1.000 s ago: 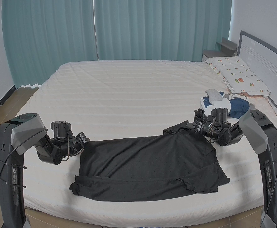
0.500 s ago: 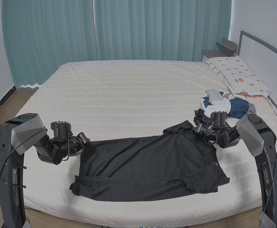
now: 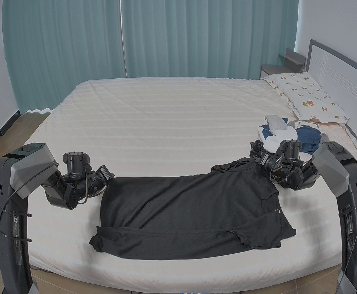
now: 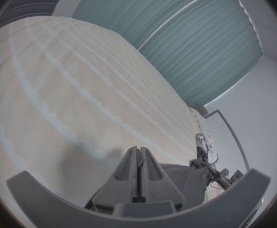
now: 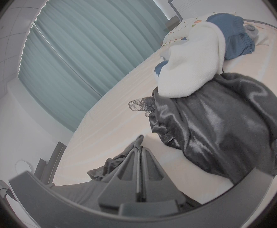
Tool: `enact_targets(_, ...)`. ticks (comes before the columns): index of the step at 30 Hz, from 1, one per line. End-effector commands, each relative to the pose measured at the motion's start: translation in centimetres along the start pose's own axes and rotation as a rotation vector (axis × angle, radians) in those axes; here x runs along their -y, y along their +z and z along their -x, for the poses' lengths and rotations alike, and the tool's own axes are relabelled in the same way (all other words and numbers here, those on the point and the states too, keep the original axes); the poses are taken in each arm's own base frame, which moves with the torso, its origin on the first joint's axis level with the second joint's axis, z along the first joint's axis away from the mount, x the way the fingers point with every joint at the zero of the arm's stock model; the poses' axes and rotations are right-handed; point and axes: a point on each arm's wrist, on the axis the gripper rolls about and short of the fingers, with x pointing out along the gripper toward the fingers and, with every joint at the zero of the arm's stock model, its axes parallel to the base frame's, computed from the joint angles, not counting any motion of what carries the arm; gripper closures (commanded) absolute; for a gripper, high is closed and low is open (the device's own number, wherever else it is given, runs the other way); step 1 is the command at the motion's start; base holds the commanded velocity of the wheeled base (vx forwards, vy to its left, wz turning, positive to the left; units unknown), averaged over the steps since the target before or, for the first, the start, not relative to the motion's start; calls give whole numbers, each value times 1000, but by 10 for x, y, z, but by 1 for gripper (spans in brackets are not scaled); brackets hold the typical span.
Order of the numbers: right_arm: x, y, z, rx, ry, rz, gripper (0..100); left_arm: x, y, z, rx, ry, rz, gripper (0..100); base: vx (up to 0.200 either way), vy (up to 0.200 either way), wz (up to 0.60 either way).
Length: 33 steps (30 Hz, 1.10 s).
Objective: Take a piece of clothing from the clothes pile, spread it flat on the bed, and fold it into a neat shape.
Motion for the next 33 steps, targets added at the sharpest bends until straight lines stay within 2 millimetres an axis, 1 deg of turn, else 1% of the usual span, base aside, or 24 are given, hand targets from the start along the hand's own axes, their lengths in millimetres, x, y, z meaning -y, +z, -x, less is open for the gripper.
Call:
enact_targets(1, -3, 14, 17, 27, 6, -7, 100, 6, 14, 9, 44, -10, 4, 100, 0, 0, 0)
enact_targets(2, -3, 14, 17, 27, 6, -7, 100, 5, 15, 9, 47, -8, 4, 100, 0, 0, 0)
enact_targets(4, -6, 19, 27, 50, 38, -5, 100, 4, 17, 11, 55, 2, 7, 100, 0, 0, 0)
enact_targets(5, -6, 19, 27, 50, 38, -5, 100, 4, 17, 11, 55, 2, 7, 100, 0, 0, 0)
enact_targets(6, -5, 18, 33, 66, 55, -31, 100, 3, 16, 11, 55, 4, 6, 100, 0, 0, 0)
enact_targets(7, -4, 16, 34, 65, 58, -42, 100, 3, 16, 11, 57, 4, 6, 100, 0, 0, 0)
enact_targets(8, -3, 13, 36, 68, 61, -43, 100, 4, 20, 12, 67, 3, 9, 100, 0, 0, 0)
enact_targets(10, -4, 14, 40, 84, 73, -48, 100, 4, 24, 17, 77, 5, 13, 100, 0, 0, 0)
enact_targets(13, -1, 10, 46, 67, 86, -45, 100, 1, 21, 18, 69, 14, 8, 100, 0, 0, 0)
enact_targets(16, -7, 15, 52, 101, 126, -43, 100, 4, 26, 22, 92, -3, 9, 100, 0, 0, 0)
enact_targets(17, -6, 15, 58, 106, 137, -40, 100, 6, 31, 25, 117, -18, 5, 100, 0, 0, 0)
enact_targets(20, -12, 19, 65, 104, 163, -34, 100, 4, 37, 30, 136, -15, 6, 100, 0, 0, 0)
enact_targets(23, -15, 15, 64, 101, 168, -20, 100, 3, 35, 31, 134, -16, -1, 100, 0, 0, 0)
enact_targets(26, -15, 21, 68, 115, 173, -28, 100, 5, 37, 32, 152, -32, -6, 100, 0, 0, 0)
enact_targets(30, -8, 10, 65, 87, 150, -23, 100, 4, 36, 31, 147, -30, -25, 100, 0, 0, 0)
enact_targets(33, -7, 9, 62, 88, 150, -21, 100, 2, 34, 30, 143, -18, -75, 100, 0, 0, 0)
